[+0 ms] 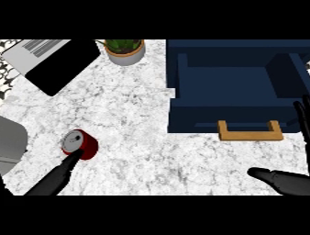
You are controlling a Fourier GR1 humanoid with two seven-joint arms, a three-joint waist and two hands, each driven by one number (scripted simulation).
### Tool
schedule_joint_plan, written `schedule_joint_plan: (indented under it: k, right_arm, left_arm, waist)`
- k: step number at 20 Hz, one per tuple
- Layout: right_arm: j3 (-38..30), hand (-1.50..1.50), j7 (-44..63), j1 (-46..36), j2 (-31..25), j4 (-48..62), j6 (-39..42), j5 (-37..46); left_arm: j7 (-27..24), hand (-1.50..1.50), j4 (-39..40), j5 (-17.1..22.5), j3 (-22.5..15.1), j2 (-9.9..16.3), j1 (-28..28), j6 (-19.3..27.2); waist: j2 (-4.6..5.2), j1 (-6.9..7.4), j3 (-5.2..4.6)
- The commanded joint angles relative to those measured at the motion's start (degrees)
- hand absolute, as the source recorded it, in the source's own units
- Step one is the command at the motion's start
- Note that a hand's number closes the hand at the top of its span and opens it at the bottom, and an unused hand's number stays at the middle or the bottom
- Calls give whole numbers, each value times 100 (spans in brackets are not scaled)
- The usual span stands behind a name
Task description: Pick up the can, place it into the drawer and close the drawer
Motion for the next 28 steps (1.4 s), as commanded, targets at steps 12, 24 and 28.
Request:
schedule_joint_plan:
  k: [12, 24, 28]
  right_arm:
    - [-580, -150, 122, 75, -212, -305, 311, -519]
    - [-712, -150, 356, 722, -229, -1066, 554, -614]
    - [-1016, -150, -190, 601, -224, -403, 730, -778]
  left_arm:
    - [501, -150, 1563, -71, -298, -4, -704, 1158]
    - [-1547, -150, 3177, 1855, -582, -2, -663, 2230]
    - [-2364, -150, 3220, 2766, -224, 23, -638, 2169]
  waist:
    - [-1, -17, -10]
    - [-7, -34, -16]
    - [-4, -8, -15]
